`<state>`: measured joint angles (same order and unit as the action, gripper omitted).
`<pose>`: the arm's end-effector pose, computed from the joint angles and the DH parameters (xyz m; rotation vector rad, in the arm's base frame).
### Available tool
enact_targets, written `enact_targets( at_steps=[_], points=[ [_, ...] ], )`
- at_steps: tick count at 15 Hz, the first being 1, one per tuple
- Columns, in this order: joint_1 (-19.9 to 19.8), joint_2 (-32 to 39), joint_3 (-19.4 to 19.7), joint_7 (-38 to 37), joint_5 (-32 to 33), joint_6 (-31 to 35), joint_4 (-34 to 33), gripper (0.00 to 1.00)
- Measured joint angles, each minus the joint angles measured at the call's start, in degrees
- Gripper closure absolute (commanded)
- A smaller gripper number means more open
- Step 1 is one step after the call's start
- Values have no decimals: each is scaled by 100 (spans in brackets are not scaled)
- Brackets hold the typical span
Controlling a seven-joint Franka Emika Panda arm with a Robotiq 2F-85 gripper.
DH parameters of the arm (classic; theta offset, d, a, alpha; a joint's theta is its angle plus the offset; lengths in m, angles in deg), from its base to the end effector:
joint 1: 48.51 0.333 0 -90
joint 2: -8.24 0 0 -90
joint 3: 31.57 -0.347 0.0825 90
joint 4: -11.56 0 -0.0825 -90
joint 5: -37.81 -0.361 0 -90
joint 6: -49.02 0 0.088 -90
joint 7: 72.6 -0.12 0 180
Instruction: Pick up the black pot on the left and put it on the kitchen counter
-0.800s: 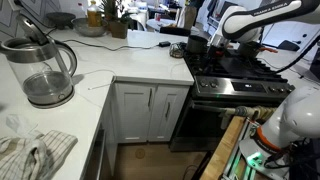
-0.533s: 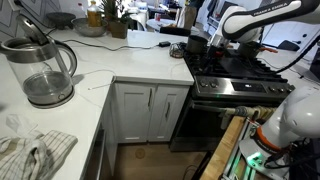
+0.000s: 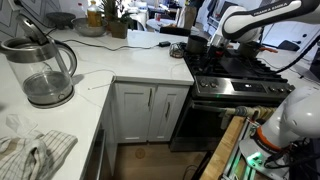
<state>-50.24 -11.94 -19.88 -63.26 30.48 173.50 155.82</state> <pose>0.3829 -0.0871 0.4317 -2.9623 0.1952 -0.0466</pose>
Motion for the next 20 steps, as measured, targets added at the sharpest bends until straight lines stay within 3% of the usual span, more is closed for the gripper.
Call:
enact_targets(
  at_steps=[5, 14, 20],
  points=[
    [-186, 25, 60, 289, 24, -37, -225, 0],
    [-444, 682, 606, 2284, 197, -825, -1857, 0],
    [-828, 1673, 665, 3019, 1358, -1089, -3362, 0]
  ],
)
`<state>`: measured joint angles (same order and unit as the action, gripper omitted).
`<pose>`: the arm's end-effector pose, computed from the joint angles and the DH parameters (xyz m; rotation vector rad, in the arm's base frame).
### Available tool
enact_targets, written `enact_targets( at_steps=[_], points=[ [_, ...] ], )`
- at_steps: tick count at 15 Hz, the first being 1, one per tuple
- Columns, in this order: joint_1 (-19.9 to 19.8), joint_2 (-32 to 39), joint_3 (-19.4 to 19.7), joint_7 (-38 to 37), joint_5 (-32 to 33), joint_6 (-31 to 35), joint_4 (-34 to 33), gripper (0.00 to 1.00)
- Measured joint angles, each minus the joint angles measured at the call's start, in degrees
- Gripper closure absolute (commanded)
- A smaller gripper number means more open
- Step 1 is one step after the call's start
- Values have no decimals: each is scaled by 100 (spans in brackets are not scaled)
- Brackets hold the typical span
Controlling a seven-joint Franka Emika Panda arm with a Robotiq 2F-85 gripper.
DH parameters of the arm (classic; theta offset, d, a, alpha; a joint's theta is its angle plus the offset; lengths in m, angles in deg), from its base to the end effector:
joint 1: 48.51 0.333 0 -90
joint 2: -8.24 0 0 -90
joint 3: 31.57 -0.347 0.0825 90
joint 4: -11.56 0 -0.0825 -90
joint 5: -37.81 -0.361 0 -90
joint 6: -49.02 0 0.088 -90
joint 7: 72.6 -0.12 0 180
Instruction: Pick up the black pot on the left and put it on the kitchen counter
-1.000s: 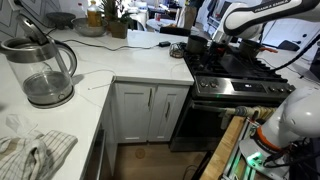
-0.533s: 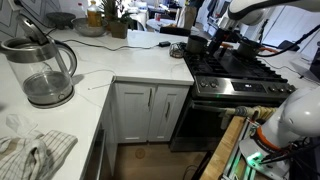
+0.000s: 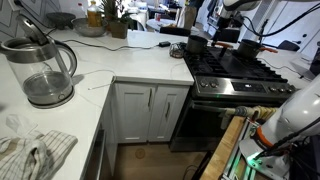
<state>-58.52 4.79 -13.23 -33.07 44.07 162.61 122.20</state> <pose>0.4628 -0.2633 0.5456 2.9904 0.3499 0.0660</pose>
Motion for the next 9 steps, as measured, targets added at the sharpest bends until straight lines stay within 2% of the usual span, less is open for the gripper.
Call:
enact_targets(
  at_steps=[9],
  points=[
    [-50, 84, -74, 1, 10, 13, -103, 0]
  ],
)
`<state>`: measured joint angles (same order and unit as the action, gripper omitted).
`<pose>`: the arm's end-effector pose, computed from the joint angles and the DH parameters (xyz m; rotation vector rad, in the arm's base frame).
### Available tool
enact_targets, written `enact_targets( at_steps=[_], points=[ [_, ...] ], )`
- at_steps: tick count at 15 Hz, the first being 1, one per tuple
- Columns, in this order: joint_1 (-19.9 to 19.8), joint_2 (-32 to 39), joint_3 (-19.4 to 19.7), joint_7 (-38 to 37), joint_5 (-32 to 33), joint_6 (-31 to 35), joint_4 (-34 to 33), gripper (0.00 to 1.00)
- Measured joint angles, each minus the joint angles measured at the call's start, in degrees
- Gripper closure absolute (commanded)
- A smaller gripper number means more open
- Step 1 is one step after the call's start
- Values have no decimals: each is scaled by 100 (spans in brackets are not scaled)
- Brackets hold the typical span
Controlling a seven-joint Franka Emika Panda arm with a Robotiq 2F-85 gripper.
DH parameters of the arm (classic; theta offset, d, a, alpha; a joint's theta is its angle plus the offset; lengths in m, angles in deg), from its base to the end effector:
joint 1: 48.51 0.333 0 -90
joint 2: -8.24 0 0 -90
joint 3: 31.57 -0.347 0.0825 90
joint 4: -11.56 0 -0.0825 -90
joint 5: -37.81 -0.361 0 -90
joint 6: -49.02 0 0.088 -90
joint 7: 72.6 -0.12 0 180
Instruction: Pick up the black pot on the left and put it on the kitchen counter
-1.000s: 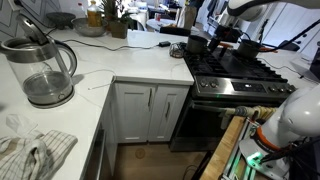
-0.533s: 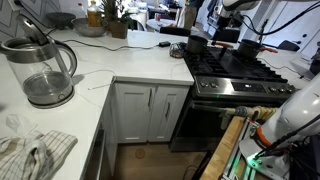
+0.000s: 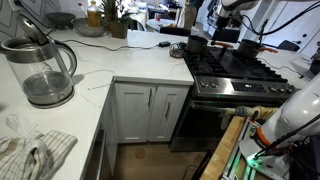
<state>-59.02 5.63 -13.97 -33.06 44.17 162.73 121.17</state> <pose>0.4693 -0.2632 0.5470 2.9805 0.3561 0.0682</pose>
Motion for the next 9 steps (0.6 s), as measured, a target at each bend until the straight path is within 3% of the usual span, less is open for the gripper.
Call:
enact_targets(
  at_steps=[4, 9],
  points=[
    [-1, 7, -12, 0, 7, 37, -16, 0],
    [-150, 415, -8, 2, -5, 1023, -289, 0]
  ],
)
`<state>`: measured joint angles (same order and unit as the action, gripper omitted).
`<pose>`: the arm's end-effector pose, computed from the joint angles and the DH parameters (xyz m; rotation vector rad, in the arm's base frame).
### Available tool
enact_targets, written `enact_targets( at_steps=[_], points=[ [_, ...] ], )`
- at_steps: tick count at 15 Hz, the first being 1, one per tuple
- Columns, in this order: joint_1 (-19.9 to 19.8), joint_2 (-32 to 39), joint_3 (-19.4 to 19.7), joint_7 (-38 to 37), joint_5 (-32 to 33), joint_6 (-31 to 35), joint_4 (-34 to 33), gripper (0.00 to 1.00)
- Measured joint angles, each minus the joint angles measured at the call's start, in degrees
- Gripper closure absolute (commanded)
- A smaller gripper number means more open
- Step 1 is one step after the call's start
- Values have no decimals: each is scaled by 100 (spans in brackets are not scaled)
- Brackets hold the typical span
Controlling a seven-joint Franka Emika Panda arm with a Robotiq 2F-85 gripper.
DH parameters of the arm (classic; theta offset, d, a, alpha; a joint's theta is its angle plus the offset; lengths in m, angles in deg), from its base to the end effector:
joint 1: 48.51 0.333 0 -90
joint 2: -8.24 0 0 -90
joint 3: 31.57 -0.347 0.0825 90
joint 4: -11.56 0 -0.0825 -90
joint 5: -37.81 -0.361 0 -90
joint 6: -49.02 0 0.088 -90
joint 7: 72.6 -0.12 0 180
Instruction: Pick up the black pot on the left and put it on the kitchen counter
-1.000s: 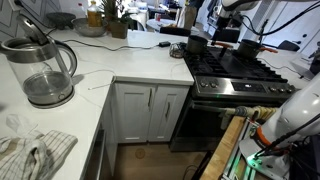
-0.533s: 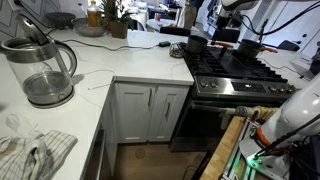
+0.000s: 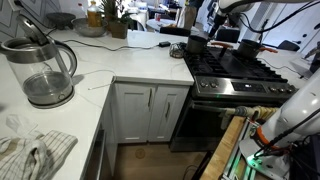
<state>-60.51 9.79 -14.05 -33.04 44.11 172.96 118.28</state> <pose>0.5007 -0.2878 0.5521 2.8698 0.3246 0.2403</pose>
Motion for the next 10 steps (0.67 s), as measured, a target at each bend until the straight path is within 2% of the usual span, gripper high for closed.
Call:
enact_targets(
  at_steps=[4, 10],
  points=[
    [-201, 614, -6, 73, -6, 453, -400, 0],
    [-535, 1331, -222, 644, -411, 493, -938, 0]
  ],
)
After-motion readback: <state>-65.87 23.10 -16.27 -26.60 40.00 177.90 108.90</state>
